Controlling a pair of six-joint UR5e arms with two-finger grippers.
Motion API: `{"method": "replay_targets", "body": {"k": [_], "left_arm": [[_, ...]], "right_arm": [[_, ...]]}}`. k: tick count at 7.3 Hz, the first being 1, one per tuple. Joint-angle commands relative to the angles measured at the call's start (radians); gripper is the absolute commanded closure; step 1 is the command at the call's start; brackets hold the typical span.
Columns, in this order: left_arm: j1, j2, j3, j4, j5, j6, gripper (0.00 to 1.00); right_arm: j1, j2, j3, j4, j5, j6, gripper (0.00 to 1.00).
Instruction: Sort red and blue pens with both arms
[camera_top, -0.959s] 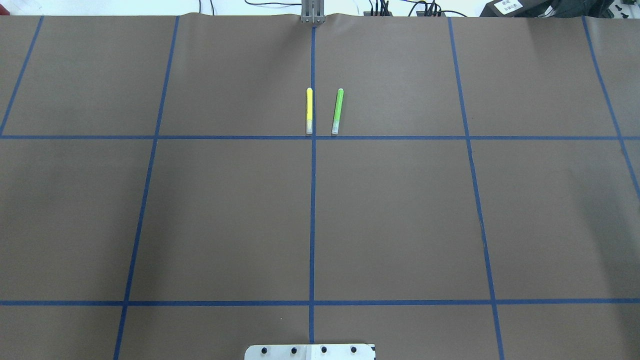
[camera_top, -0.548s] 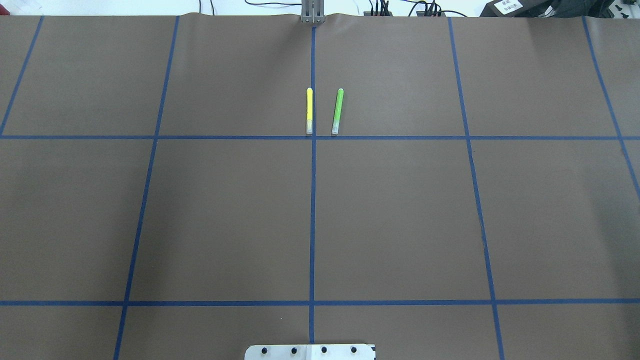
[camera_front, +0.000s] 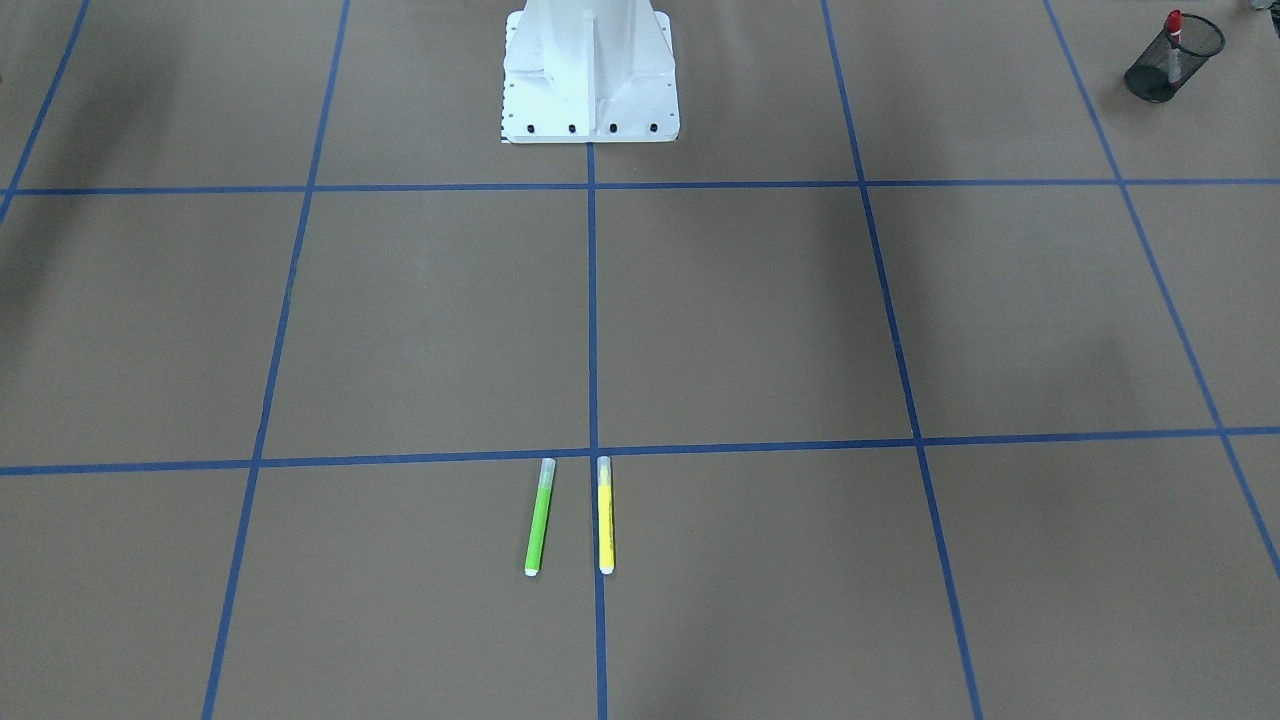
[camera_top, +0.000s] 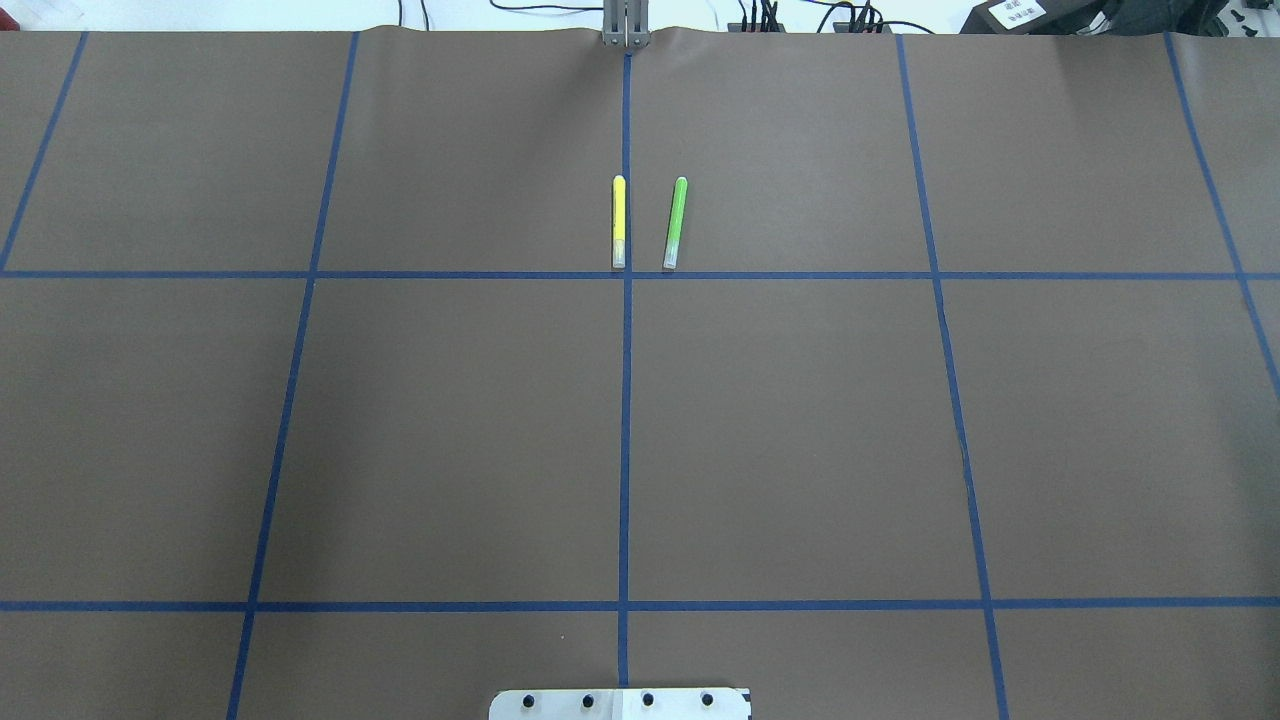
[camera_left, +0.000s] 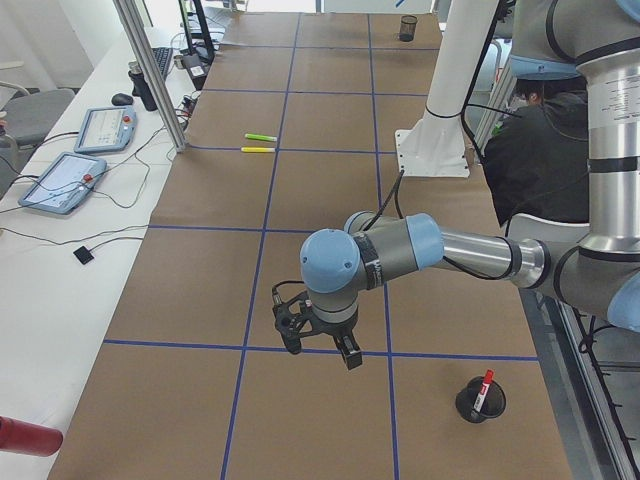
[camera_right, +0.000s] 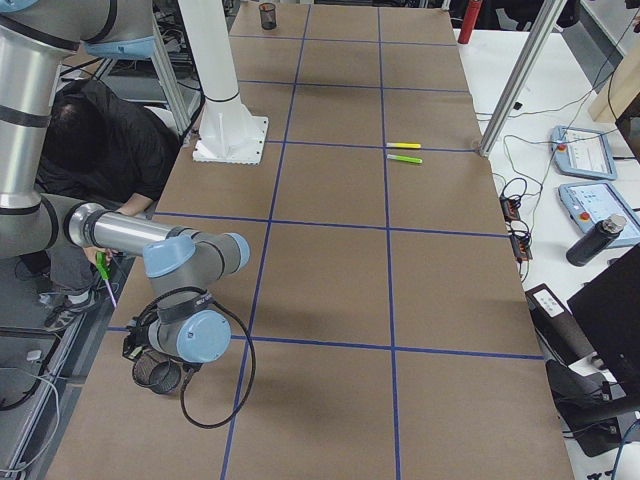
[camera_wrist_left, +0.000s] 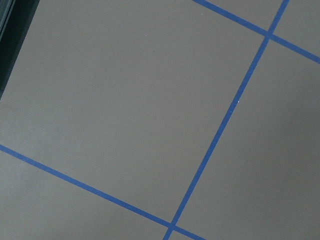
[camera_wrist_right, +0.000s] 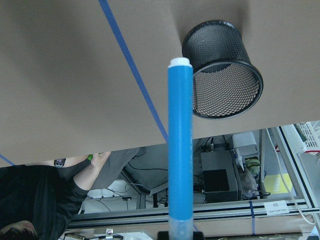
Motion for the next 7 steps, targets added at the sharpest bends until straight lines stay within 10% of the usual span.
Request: {"method": "replay_targets", "body": {"k": [1, 7], "left_arm": [[0.001, -0.001, -0.009, -0.008, 0.0, -0.001, 0.0], [0.001, 0.0, -0.018, -0.01, -0.002, 0.001, 0.0]], "right_arm": [[0.011, -0.01, -0.061, -0.051, 0.005, 0.0, 1.0], [0.019, -0.002, -0.189, -0.038, 0.042, 0.006, 1.0]]}}
